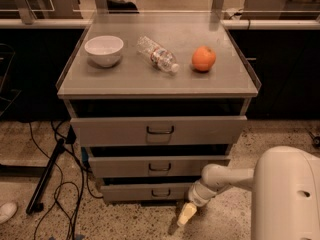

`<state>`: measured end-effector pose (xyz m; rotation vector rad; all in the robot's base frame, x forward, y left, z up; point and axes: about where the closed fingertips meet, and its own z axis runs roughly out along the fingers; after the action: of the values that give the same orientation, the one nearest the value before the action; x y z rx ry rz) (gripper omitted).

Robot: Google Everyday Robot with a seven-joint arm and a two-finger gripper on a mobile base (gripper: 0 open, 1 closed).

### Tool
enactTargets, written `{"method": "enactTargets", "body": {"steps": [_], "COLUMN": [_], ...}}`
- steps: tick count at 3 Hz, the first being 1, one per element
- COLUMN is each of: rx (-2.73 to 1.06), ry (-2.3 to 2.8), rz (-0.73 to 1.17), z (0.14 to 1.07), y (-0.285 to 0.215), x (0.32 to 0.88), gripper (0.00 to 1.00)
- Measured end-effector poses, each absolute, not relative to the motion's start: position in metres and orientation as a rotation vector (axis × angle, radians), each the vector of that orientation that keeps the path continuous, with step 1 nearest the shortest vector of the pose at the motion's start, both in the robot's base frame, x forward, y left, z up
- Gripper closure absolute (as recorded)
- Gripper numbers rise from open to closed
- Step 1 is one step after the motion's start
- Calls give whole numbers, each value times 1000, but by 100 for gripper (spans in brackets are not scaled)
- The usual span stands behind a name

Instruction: Open bottom drawer

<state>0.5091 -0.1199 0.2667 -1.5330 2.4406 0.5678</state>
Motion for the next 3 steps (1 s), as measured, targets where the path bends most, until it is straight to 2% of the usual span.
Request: {"method": "enactTargets", "body": {"steps": [3], "rx": [-1465], "ry": [2452], "rz": [579], "z": [228], "y": [-138], "x": [531], "gripper": [0]}}
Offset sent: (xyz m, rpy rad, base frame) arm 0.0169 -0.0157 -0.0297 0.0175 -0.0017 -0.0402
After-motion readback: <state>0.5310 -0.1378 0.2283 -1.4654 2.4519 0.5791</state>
